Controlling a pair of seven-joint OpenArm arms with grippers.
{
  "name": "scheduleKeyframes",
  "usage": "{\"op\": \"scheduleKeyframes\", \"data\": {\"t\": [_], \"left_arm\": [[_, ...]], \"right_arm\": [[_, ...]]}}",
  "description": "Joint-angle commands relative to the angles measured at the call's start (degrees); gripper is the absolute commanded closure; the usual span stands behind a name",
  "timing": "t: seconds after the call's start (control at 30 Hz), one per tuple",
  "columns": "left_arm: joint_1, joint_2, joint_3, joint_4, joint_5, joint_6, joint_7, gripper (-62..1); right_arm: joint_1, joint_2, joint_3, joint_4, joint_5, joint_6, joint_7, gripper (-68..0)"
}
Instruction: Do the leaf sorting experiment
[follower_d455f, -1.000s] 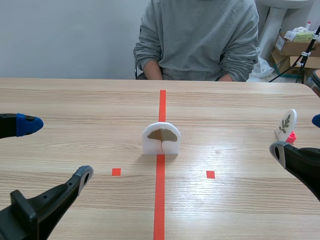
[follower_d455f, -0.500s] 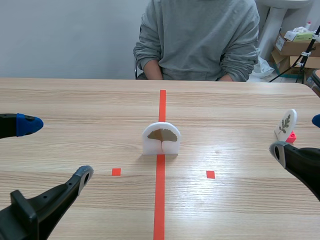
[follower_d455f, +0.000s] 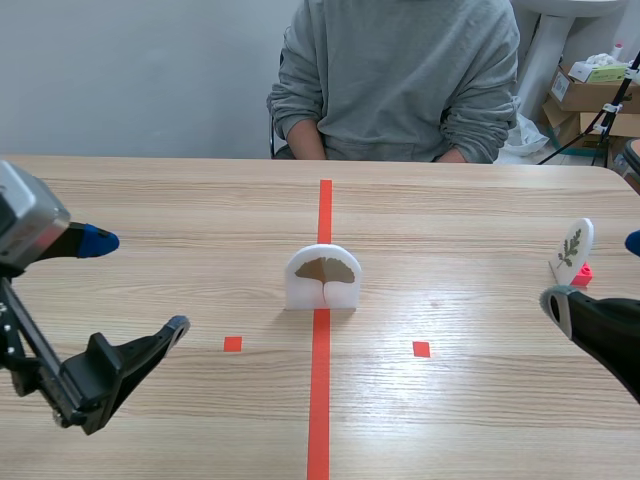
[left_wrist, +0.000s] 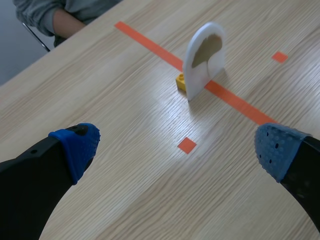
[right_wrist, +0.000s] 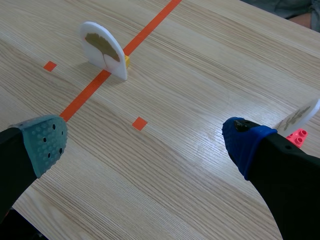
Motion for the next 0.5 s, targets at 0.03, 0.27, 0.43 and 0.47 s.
{"op": "scheduleKeyframes", "data": {"t": [0.03, 0.27, 0.43, 0.47], "left_arm": [[-5.64, -1.20, 3.96, -2.32, -0.42, -0.59, -0.66, -62.3], [-20.55, -1.33, 15.65, -12.41, -0.33, -0.98, -0.22, -62.3], [-30.51, -0.07, 24.02, -19.85, 1.36, -1.03, 0.76, -62.3], [-32.33, 0.39, 25.55, -21.31, 1.33, -1.03, 0.76, -62.3]], "right_arm": [[0.63, 0.15, 0.48, -0.09, -0.07, 0.46, 1.07, -64.6], [0.63, 0.15, 0.48, -0.09, -1.40, 0.46, 1.07, -64.6], [0.63, 0.15, 0.48, -0.09, -2.58, 0.46, 1.07, -64.6], [0.63, 0.15, 0.48, -0.09, -2.80, 0.46, 1.07, -64.6]]}}
